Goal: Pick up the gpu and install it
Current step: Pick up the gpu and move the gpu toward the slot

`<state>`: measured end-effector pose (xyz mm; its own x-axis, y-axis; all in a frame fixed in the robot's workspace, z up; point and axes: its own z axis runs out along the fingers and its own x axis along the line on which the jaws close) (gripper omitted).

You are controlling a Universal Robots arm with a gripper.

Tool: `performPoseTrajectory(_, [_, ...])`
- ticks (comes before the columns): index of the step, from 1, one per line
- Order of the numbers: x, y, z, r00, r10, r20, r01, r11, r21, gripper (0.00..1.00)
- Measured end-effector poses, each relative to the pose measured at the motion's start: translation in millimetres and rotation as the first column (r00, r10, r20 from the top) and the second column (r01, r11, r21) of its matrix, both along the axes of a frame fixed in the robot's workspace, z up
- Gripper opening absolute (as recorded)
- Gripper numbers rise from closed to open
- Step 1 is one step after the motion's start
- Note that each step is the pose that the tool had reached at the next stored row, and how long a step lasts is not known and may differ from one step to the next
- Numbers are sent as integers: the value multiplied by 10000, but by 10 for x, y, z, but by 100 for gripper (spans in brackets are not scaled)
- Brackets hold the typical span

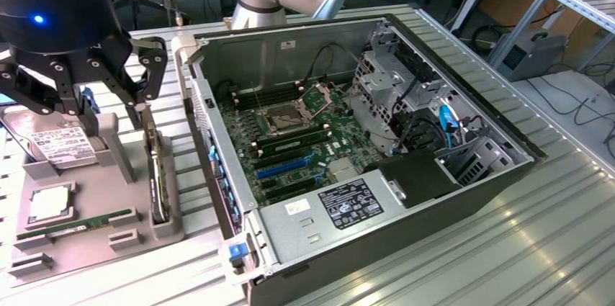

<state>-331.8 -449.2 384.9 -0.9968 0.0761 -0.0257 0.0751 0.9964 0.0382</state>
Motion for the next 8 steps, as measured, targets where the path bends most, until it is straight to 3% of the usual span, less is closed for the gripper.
performPoseTrajectory(8, [0, 0, -23, 10000, 0, 0, 0, 10000, 0, 48])
